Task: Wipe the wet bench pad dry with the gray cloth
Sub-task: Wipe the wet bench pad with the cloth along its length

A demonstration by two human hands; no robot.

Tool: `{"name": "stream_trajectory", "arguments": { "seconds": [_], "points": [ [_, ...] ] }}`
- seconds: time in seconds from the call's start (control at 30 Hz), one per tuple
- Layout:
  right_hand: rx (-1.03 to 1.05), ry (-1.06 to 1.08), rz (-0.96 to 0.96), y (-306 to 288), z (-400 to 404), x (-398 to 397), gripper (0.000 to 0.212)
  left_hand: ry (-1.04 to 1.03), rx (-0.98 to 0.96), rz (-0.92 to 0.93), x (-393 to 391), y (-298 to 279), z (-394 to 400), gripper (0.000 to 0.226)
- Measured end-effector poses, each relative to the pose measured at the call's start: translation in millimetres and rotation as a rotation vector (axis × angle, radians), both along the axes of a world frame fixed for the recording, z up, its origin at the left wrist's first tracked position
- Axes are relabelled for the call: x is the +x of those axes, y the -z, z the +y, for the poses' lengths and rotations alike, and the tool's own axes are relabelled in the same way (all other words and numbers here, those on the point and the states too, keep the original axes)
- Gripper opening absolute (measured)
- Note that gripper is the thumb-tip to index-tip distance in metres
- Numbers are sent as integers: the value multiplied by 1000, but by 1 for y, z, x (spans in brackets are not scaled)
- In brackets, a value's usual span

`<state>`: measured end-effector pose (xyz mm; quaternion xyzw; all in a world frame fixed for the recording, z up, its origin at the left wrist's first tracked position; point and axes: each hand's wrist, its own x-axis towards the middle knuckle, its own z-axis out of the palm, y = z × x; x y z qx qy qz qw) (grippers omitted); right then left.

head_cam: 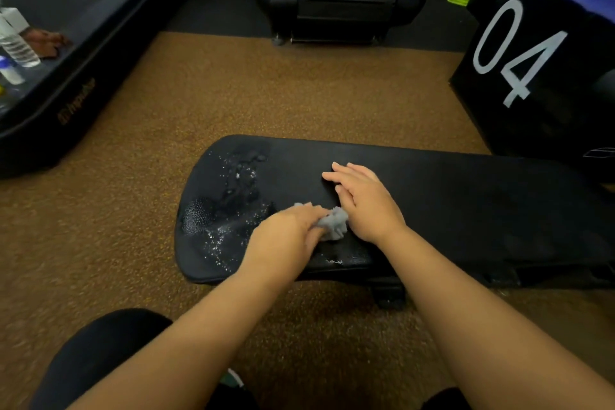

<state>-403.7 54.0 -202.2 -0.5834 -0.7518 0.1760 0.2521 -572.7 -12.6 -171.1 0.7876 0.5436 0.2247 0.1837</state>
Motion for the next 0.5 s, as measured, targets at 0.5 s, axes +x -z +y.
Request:
{"name": "stream_trajectory", "arguments": {
  "seconds": [0.5],
  "points": [
    [-20,23,-44,-3,-2,-2,35,143,74,-4,-31,12,-14,30]
  ]
}}
